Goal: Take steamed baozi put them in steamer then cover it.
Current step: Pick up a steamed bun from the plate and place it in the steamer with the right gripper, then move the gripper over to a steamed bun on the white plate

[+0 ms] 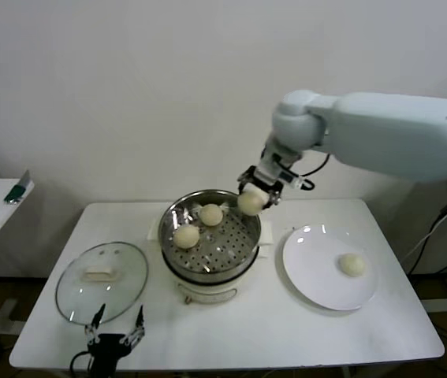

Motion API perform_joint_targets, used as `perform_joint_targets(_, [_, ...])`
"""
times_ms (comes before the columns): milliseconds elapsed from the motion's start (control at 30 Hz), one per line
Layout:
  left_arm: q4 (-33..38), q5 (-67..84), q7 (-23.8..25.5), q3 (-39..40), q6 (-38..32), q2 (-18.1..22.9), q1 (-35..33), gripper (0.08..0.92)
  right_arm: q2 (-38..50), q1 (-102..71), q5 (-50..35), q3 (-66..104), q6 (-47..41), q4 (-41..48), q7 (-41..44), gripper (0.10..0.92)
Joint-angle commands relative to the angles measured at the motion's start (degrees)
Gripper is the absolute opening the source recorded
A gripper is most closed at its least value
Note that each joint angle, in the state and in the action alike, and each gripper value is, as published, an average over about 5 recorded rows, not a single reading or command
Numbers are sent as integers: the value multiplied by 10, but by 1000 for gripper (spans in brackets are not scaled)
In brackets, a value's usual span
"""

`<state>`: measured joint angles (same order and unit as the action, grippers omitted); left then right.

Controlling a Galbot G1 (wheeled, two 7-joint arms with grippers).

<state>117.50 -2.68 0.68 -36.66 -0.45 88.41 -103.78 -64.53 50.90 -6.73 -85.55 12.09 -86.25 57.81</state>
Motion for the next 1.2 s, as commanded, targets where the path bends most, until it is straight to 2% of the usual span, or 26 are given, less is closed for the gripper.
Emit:
perform_joint_targets(33, [-1,0,-1,-2,-1,0,-2,823,-101,-56,126,18,83,-18,-28,687])
perform_joint_targets(333, [-1,0,-1,-5,0,0,-6,823,-121,-148,174,8,80,11,-60,687])
perform_joint_targets(767, [-1,-1,-2,-2,-1,4,-4,823,-131,-179,204,9,75,61,-68,687])
perform_joint_targets(900, [-2,0,-2,-3,-2,3,-5,823,-135,-180,193,8,78,70,-66,703])
perform_joint_targets(967, [-2,0,-2,-4,-2,2,-5,823,-135,-174,180,7,79,68,-61,742])
perform_joint_targets(1067, [-1,0,-2,-4,-1,2,-5,823,-130,-155,147,10,79,65,-43,801])
perform_joint_targets(1200, [1,0,-2,-4,-1,2,-5,823,-112,-109,84,24,86,76,1,821])
